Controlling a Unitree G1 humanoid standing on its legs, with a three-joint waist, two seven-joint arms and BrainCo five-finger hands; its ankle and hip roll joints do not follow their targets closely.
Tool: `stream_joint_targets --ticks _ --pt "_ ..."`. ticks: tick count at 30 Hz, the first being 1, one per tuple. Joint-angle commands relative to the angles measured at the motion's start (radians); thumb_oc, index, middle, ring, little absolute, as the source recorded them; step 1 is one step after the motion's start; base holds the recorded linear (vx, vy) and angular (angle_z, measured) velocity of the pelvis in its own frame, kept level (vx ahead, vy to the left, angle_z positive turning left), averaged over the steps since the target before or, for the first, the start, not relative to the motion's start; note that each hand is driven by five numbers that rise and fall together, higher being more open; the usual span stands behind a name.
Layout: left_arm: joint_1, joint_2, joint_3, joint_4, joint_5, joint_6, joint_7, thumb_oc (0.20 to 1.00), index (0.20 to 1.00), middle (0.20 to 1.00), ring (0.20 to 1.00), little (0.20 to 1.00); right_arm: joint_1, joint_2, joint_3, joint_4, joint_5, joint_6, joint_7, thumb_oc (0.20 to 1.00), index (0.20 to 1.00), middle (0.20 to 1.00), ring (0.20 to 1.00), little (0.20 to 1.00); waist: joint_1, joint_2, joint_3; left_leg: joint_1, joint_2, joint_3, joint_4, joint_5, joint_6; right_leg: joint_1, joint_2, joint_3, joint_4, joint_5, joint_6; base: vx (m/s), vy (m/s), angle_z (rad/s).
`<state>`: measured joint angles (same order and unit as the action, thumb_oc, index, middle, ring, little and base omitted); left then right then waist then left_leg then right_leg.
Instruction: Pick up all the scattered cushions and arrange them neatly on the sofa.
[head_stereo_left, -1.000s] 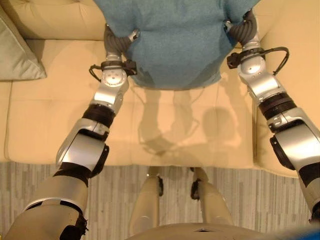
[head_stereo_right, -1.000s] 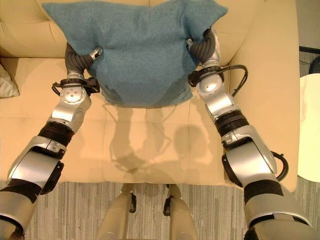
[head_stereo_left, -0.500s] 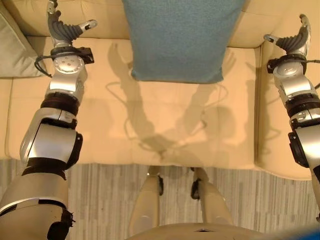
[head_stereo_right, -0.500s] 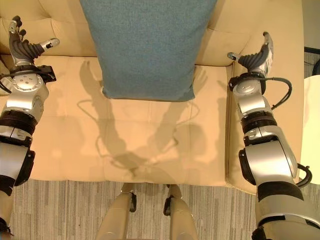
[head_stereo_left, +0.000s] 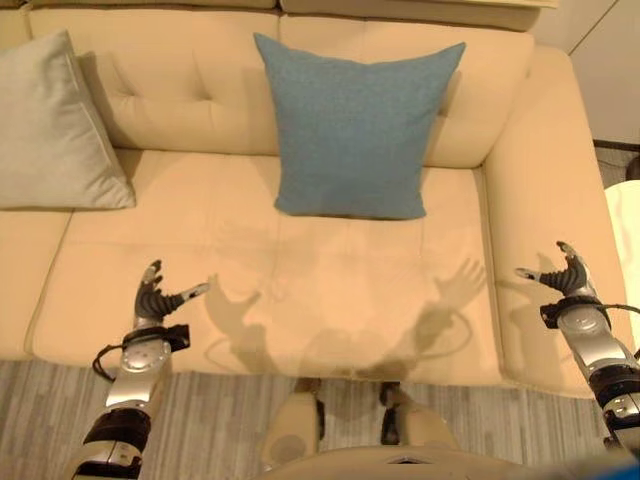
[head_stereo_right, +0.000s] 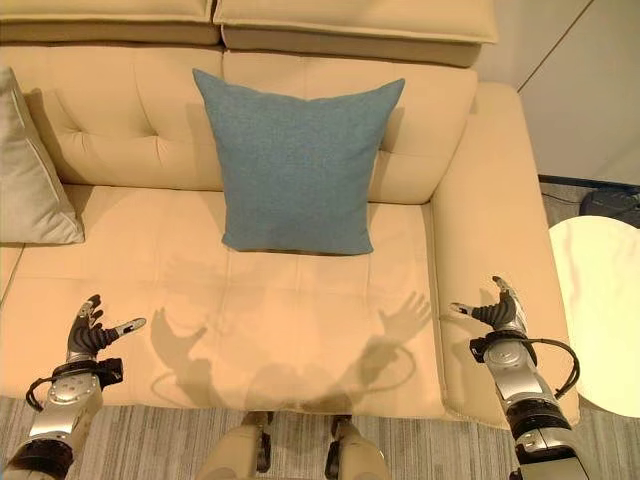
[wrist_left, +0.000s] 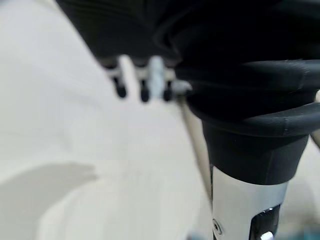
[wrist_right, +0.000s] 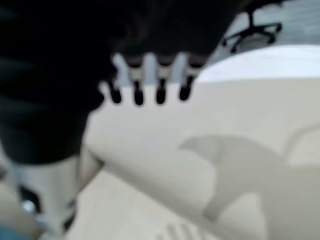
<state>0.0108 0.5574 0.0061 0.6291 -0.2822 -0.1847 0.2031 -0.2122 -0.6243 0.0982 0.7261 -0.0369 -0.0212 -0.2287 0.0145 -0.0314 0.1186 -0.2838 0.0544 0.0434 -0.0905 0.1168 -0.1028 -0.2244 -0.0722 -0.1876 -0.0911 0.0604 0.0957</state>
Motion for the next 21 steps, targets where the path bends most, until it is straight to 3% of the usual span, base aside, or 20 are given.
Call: stream_joint_targets --ticks 1,7,15,17,19,20,21 --pt "-0.033 -0.009 -0.001 0.116 0.055 -0.004 -0.055 1.0 1.0 1.0 1.0 1.0 0.016 -0.017 0.018 0.022 -0.064 -0.044 0.044 1.0 1.0 1.0 1.0 1.0 0.006 -0.018 -0.068 0.049 0.003 0.037 0.003 -0.04 -0.02 0.023 -0.066 -0.041 0.004 0.007 0.098 -0.01 -0.034 -0.1" --pt "0.02 -0.156 -0.034 0.373 0.139 0.036 -0.109 1.0 1.0 1.0 1.0 1.0 0.084 0.088 0.099 0.187 -0.161 -0.052 0.107 1.0 1.0 1.0 1.0 1.0 0.006 -0.014 -0.098 0.15 0.012 0.05 0.008 -0.059 -0.004 0.125 -0.05 -0.047 0.024 -0.03 0.081 -0.02 -0.036 -0.04" --pt "0.018 -0.211 -0.068 0.568 0.235 0.069 -0.116 1.0 1.0 1.0 1.0 1.0 0.087 0.176 0.152 0.354 -0.177 -0.039 0.13 1.0 1.0 1.0 1.0 1.0 0.019 -0.015 -0.09 0.21 0.031 0.036 0.035 -0.076 -0.002 0.181 -0.023 -0.04 0.081 -0.092 0.051 -0.04 -0.097 -0.02" --pt "-0.013 -0.21 -0.093 0.587 0.258 0.075 -0.111 1.0 1.0 1.0 1.0 1.0 0.074 0.188 0.147 0.375 -0.148 -0.039 0.116 1.0 1.0 1.0 1.0 1.0 0.015 -0.018 -0.047 0.13 0.036 0.008 0.073 -0.043 -0.024 0.162 -0.011 -0.039 0.066 -0.092 0.035 -0.29 -0.164 0.11" --pt "-0.029 -0.206 -0.105 0.586 0.27 0.073 -0.106 1.0 1.0 1.0 1.0 1.0 0.069 0.188 0.143 0.386 -0.136 -0.037 0.111 1.0 1.0 1.0 1.0 1.0 0.01 -0.02 -0.039 0.076 0.029 -0.002 0.115 -0.042 -0.029 0.142 -0.015 -0.048 0.062 -0.084 0.029 -0.34 -0.098 0.51" --pt "-0.048 -0.208 -0.131 0.591 0.301 0.07 -0.109 1.0 1.0 1.0 1.0 1.0 0.068 0.186 0.149 0.416 -0.127 -0.036 0.107 1.0 1.0 1.0 1.0 1.0 0.004 -0.029 -0.028 0.034 0.02 -0.001 0.215 -0.096 -0.015 0.1 -0.03 -0.065 0.062 -0.069 0.021 -0.32 -0.07 0.75" --pt "-0.049 -0.207 -0.131 0.591 0.301 0.07 -0.109 1.0 1.0 1.0 1.0 1.0 0.068 0.186 0.149 0.416 -0.127 -0.036 0.107 1.0 1.0 1.0 1.0 1.0 0.003 -0.03 -0.031 0.029 0.02 -0.003 0.215 -0.094 -0.014 0.096 -0.031 -0.066 0.062 -0.068 0.021 -0.29 -0.056 0.86"
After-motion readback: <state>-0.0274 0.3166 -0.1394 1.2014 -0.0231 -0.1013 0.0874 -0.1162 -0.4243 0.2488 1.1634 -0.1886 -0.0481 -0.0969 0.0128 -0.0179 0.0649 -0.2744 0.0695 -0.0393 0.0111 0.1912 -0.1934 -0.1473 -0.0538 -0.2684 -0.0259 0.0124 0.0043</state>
